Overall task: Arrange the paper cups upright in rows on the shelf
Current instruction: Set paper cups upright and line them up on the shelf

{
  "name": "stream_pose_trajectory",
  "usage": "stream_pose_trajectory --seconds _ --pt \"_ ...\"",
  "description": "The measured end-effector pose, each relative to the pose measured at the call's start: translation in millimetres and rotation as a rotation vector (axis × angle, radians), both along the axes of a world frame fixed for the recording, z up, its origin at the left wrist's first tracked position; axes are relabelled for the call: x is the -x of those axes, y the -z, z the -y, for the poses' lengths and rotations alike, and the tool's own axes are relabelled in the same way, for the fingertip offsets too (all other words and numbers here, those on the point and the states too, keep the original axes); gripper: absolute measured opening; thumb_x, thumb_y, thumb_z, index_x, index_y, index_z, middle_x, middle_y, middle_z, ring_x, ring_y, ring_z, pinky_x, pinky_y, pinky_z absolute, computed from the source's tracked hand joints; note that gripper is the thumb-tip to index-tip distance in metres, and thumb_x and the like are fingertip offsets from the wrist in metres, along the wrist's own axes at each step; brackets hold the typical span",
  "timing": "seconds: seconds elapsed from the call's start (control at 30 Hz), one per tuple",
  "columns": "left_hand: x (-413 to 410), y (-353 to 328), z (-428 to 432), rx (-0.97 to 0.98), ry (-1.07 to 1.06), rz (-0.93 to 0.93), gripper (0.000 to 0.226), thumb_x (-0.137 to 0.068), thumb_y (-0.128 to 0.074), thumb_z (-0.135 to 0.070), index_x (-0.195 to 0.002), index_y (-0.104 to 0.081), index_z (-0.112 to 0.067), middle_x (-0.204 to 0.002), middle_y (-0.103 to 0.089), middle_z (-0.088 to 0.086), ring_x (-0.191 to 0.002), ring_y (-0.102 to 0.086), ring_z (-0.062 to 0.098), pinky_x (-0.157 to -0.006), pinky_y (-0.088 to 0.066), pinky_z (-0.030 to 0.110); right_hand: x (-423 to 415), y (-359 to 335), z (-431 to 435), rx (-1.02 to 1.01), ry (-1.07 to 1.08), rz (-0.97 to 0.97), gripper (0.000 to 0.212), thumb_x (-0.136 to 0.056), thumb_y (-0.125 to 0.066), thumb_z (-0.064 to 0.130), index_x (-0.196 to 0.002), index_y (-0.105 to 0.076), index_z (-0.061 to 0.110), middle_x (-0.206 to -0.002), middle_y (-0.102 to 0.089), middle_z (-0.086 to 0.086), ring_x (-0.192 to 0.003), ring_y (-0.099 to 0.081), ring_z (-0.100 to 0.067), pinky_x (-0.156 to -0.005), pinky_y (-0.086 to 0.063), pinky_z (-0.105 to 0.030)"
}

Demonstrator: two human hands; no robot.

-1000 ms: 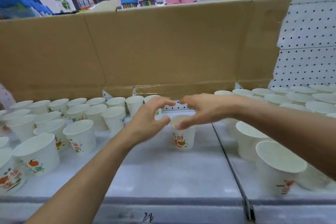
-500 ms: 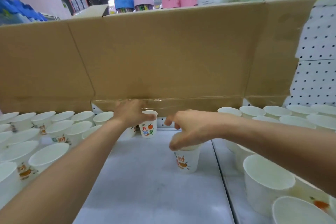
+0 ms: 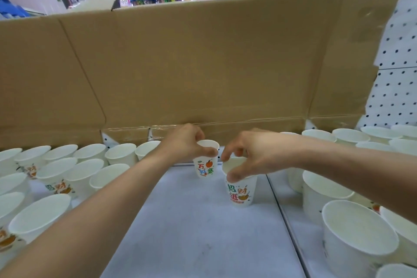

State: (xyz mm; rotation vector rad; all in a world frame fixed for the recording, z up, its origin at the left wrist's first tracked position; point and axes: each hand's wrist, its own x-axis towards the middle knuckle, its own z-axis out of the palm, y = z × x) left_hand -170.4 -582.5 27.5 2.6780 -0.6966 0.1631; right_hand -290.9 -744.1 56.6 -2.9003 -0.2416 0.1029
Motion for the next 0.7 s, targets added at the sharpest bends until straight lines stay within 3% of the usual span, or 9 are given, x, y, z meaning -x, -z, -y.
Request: stream_pose_trajectory --seconds 0.13,0.23,0.37,0.5,0.7 --pt "-0.8 3.3 10.8 0.061 -0.004 -0.028 0.051 -0.068 -0.078 -0.056 -0.102 -0.066 -0.020 -0.101 -0.066 -0.005 -0.095 -0.060 0.017 -0.084 -0.051 0.038 -22.2 -1.4 24.9 0.003 0.050 0.003 0.035 -0.078 -0.073 0.039 -0.110 -0.063 0.028 -0.097 -0.059 0.012 -0.089 -0.059 -0.012 -0.067 -0.047 -0.025" --pt "-1.5 9.9 23.7 0.125 0.022 -0.055 0.052 -0.067 -0.079 -0.055 -0.103 -0.064 -0.022 -0.106 -0.062 -0.006 -0.099 -0.057 0.015 -0.080 -0.048 0.032 -38.7 3.9 42.2 0.017 0.075 0.085 0.023 -0.080 -0.072 0.036 -0.100 -0.068 0.023 -0.095 -0.063 0.007 -0.091 -0.058 -0.015 -0.067 -0.043 -0.026" --pt "0.0 16.2 41.4 0.163 0.031 -0.041 0.050 -0.068 -0.078 -0.057 -0.101 -0.065 -0.022 -0.110 -0.063 -0.006 -0.104 -0.056 0.015 -0.087 -0.049 0.035 -43.7 7.3 50.7 0.032 0.074 0.124 0.009 -0.085 -0.068 0.029 -0.089 -0.071 0.021 -0.066 -0.053 0.016 -0.063 -0.049 -0.001 -0.050 -0.030 -0.020" --pt "0.8 19.8 49.5 0.185 0.008 -0.009 0.053 -0.067 -0.078 -0.059 -0.101 -0.065 -0.021 -0.112 -0.064 -0.003 -0.105 -0.057 0.016 -0.087 -0.050 0.036 -43.8 9.9 54.7 0.081 0.057 0.172 0.010 -0.086 -0.066 0.023 -0.079 -0.070 0.017 -0.062 -0.052 0.014 -0.058 -0.047 -0.001 -0.049 -0.031 -0.022" --pt "3.3 24.4 48.8 0.189 -0.023 0.045 0.053 -0.068 -0.076 -0.060 -0.102 -0.065 -0.021 -0.114 -0.064 -0.002 -0.107 -0.058 0.017 -0.087 -0.050 0.036 -42.9 14.5 49.9 0.200 0.069 0.216 0.027 -0.083 -0.064 0.020 -0.059 -0.052 0.023 -0.064 -0.055 0.008 -0.061 -0.053 -0.013 -0.049 -0.032 -0.024"
